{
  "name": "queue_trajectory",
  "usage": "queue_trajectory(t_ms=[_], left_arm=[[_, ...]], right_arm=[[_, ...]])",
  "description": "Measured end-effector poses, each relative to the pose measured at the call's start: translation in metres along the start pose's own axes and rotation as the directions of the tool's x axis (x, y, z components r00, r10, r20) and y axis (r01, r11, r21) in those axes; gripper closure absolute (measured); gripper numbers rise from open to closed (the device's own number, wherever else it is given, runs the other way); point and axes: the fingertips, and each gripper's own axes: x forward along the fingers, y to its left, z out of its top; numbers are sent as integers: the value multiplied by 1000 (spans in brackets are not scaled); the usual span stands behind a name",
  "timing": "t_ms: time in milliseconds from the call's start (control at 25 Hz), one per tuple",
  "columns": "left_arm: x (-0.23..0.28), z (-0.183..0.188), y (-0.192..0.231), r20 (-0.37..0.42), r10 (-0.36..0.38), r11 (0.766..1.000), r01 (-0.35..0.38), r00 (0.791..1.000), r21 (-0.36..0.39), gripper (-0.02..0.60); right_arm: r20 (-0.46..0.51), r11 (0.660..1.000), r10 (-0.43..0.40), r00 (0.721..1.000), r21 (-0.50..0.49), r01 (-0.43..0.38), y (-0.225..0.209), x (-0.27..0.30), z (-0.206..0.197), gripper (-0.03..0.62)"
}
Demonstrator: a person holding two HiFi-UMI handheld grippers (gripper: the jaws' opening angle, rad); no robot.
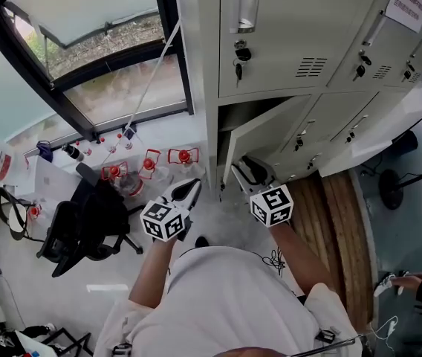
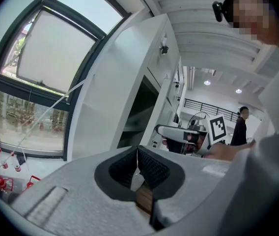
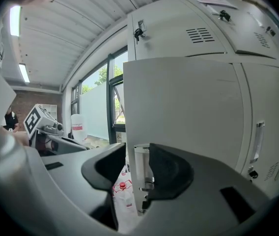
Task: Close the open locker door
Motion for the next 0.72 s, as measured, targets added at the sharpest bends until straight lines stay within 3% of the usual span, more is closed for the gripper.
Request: queue_trajectory(t_ms=[720], left_arm=[[-12,6,26,21,74,997,-74,997,-17,566]], right_arm=[[-5,999,39,999,6,-39,-16,53,9,445]])
